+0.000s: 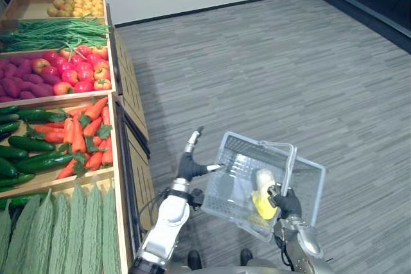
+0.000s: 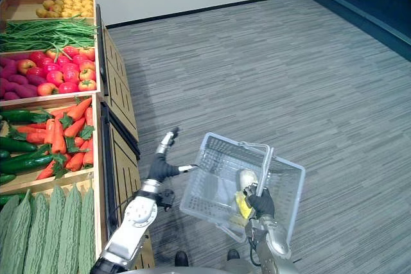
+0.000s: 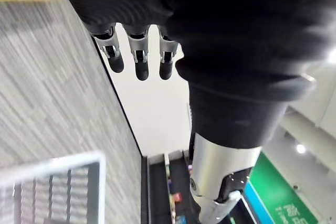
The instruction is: Pick vegetable in the basket
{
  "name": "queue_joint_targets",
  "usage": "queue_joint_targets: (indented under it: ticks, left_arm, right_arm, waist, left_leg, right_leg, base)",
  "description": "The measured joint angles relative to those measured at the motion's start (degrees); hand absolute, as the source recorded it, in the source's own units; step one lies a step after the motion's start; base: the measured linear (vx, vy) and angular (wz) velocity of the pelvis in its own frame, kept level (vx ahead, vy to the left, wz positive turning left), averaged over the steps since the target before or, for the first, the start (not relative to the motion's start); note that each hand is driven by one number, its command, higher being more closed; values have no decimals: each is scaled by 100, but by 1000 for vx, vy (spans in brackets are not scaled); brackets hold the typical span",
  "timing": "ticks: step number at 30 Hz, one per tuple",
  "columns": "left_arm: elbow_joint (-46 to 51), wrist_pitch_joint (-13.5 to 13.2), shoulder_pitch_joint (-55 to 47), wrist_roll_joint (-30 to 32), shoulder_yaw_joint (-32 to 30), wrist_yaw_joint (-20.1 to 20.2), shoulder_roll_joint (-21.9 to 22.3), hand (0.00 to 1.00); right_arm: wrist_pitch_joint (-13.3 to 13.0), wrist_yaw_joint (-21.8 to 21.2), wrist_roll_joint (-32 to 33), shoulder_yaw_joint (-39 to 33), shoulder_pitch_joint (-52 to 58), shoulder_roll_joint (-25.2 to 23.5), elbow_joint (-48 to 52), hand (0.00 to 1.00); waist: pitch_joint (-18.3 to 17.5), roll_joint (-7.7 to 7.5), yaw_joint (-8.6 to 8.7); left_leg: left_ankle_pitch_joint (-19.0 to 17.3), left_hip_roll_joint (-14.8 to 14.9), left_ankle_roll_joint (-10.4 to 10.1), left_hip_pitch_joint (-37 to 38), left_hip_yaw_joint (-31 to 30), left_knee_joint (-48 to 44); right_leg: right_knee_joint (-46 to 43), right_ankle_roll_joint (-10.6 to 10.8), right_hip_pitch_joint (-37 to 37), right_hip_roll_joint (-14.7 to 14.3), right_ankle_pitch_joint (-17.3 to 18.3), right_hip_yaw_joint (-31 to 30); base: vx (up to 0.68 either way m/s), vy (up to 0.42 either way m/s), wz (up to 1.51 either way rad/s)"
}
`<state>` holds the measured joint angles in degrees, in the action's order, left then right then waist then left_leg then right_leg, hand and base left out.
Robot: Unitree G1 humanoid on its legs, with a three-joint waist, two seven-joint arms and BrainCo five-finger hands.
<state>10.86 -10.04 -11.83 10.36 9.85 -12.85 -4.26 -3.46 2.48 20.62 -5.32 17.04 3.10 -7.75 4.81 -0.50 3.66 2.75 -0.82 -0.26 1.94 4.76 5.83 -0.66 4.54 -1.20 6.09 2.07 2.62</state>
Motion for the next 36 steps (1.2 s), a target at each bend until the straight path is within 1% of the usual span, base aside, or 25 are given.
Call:
queue_joint_targets:
  ticks: [5, 7, 8, 9, 10, 11, 12, 13, 14, 16, 17, 18, 20, 21, 22, 23, 24, 25, 27, 30, 32, 33, 34, 35, 36]
  left_arm:
    - [490, -68, -496, -251, -525, -204, 150, 0]
    - [546, -108, -561, -325, -669, -237, 282, 0]
    - [560, -123, -605, -342, -795, -241, 364, 0]
    - [566, -124, -642, -354, -855, -268, 403, 0]
    - [568, -126, -651, -355, -879, -276, 430, 0]
    - [569, -127, -739, -356, -949, -295, 438, 0]
    - [552, -119, -747, -353, -957, -357, 415, 0]
    - [557, -120, -743, -353, -962, -376, 398, 0]
    - [560, -125, -723, -353, -984, -408, 382, 0]
    - [528, -125, -706, -355, -1001, -498, 392, 0]
    - [440, -125, -632, -355, -996, -545, 403, 0]
    - [372, -122, -561, -355, -986, -592, 396, 0]
    - [300, -121, -391, -352, -1016, -635, 379, 0]
    - [279, -128, -389, -351, -1010, -641, 378, 0]
    - [219, -126, -512, -351, -982, -632, 437, 0]
    - [262, -132, -585, -353, -904, -621, 565, 0]
    - [265, -133, -605, -359, -860, -612, 632, 0]
    - [266, -133, -651, -382, -769, -603, 749, 0]
    - [275, -136, -685, -428, -755, -602, 736, 0]
    - [412, -158, -680, -514, -802, -604, 737, 0]
    - [418, -158, -551, -517, -803, -600, 740, 0]
    - [418, -159, -515, -517, -804, -602, 736, 0]
    - [435, -162, -458, -516, -800, -602, 721, 0]
    - [453, -171, -455, -516, -795, -603, 719, 0]
    - [416, -160, -425, -508, -796, -608, 576, 0]
  right_arm:
    - [-47, 138, -386, -517, -17, -6, -279, 100]
    - [-47, 223, -685, -642, -48, -33, -478, 100]
    - [-44, 264, -824, -724, -122, -37, -696, 100]
    - [-29, 287, -951, -771, -155, -32, -827, 100]
    - [-26, 290, -1008, -778, -199, -23, -889, 100]
    - [3, 309, -1119, -749, -222, -47, -927, 100]
    - [8, 354, -1224, -654, -205, -94, -929, 100]
    - [12, 359, -1228, -625, -189, -92, -929, 100]
    - [14, 363, -1230, -621, -245, -76, -928, 100]
    - [3, 363, -1237, -622, -447, -10, -927, 100]
    - [-1, 377, -1258, -623, -580, 41, -923, 100]
    - [-1, 386, -1289, -623, -618, 67, -914, 100]
    - [-3, 390, -1401, -604, -619, 88, -874, 100]
    - [5, 383, -1437, -550, -604, 100, -875, 100]
    - [36, 386, -1447, -413, -548, 157, -875, 100]
    - [51, 394, -1446, -283, -518, 175, -798, 100]
    - [80, 396, -1441, -225, -483, 175, -697, 100]
    - [124, 405, -1435, -100, -356, 164, -437, 100]
    - [128, 438, -1430, -39, -288, 156, -194, 100]
    - [85, 562, -1368, -203, -406, 184, 166, 100]
    - [-7, 638, -1313, -496, -480, 168, 181, 100]
    - [-14, 638, -1288, -596, -486, 177, 174, 100]
    - [-29, 666, -1256, -782, -472, 196, 155, 100]
    - [-43, 697, -1227, -862, -459, 223, 140, 100]
    - [-60, 782, -1221, -1008, -544, 150, -162, 100]
  waist:
    - [-15, -19, -129]
    - [1, -50, -121]
    - [64, -155, -133]
    - [87, -143, -144]
    - [134, -23, -149]
    - [262, 36, -152]
    - [304, 153, -92]
    - [330, 195, -87]
    - [339, 169, -113]
    - [371, 160, -111]
    - [460, 218, -99]
    - [488, 204, -94]
    - [498, 193, -62]
    - [507, 185, -72]
    - [495, 346, -94]
    - [462, 462, -92]
    - [476, 479, -129]
    - [510, 487, -284]
    - [536, 446, -325]
    - [524, 469, -352]
    - [538, 445, -441]
    - [537, 445, -438]
    - [525, 453, -428]
    - [488, 500, -423]
    - [383, 374, -336]
  left_leg:
    - [-10, -61, 9, -69, -63, -39]
    - [-154, -146, 117, -206, -166, -294]
    - [-417, -238, 127, -364, -205, -754]
    - [-794, -242, 179, -576, -244, -1357]
    - [-976, -196, 206, -640, -308, -1604]
    - [-1222, -66, 330, -663, -365, -1949]
    - [-1371, 23, 421, -624, -526, -2127]
    - [-1409, 51, 440, -634, -586, -2167]
    - [-1441, 92, 488, -658, -665, -2186]
    - [-1552, 130, 462, -798, -854, -2340]
    - [-1707, 192, 384, -878, -969, -2523]
    - [-1791, 215, 338, -881, -1027, -2602]
    - [-2224, 188, 139, -883, -1312, -3019]
    - [-2381, 215, 67, -801, -1390, -3141]
    - [-2452, 411, -49, -672, -1446, -3385]
    - [-2251, 567, -102, -1034, -1284, -4265]
    - [-2053, 659, -138, -1244, -1164, -4785]
    - [-1636, 1062, -138, -1693, -661, -5920]
    - [-1673, 1316, -128, -1829, -152, -6538]
    - [-1789, 1235, -42, -2186, 421, -6365]
    - [-1804, 1037, -11, -2413, 989, -5537]
    - [-1781, 960, 24, -2455, 1200, -5199]
    - [-1511, 816, 197, -2391, 1832, -4273]
    - [-1031, 780, 426, -2303, 2125, -3773]
    - [-1347, 721, 1266, -2156, 2584, -3621]
  right_leg:
    - [-32, 90, 50, 78, 81, 112]
    - [-370, 140, 170, 194, 320, 266]
    - [-675, 229, 240, 319, 503, 358]
    - [-1074, 284, 276, 404, 635, 513]
    - [-1469, 283, 375, 355, 638, 541]
    - [-2598, 311, 782, 332, 595, 523]
    - [-3411, 113, 1162, 355, 618, 504]
    - [-3486, 82, 1265, 337, 763, 490]
    - [-3390, 24, 1485, 297, 952, 432]
    - [-2938, 6, 1793, 225, 956, 286]
    - [-2589, 37, 1918, 116, 919, 99]
    - [-2408, 110, 1940, 64, 868, -50]
    - [-2094, 155, 1895, 21, 817, -297]
    - [-2197, 75, 1821, -2, 680, -289]
    - [-2431, -91, 1674, -127, 833, -117]
    - [-2572, -171, 1536, -207, 1009, 92]
    - [-2600, -238, 1444, -247, 1075, 169]
    - [-2417, -420, 1011, -417, 1184, 260]
    - [-1992, -506, 317, -477, 1233, 388]
    - [-1470, -616, -393, -473, 1298, 502]
    - [-1101, -614, -882, -441, 1302, 750]
    - [-1054, -594, -999, -436, 1313, 860]
    - [-1045, -431, -1237, -446, 1407, 1074]
    - [-1085, -286, -1302, -503, 1497, 1137]
    - [-1370, -148, -1377, -445, 1818, 1134]
  base:
    - [5, 17, 12]
    - [37, 50, 39]
    - [57, 59, 37]
    - [50, 47, 26]
    - [-7, 55, 13]
    - [-30, 67, 24]
    - [-6, 71, 36]
    - [104, 18, 46]
    - [194, -44, 33]
    - [225, -80, 33]
    - [167, -93, 33]
    - [270, -179, 59]
    - [316, -233, 74]
    - [427, -337, 72]
    - [474, -345, 70]
    - [569, -429, 61]
    - [484, -349, 40]
    - [506, -337, 18]
    - [506, -273, 26]
    - [450, -126, 30]
    - [469, -34, 49]
    - [527, -3, 76]
    - [458, 12, 70]
    - [488, 42, 105]
    - [405, 33, 86]
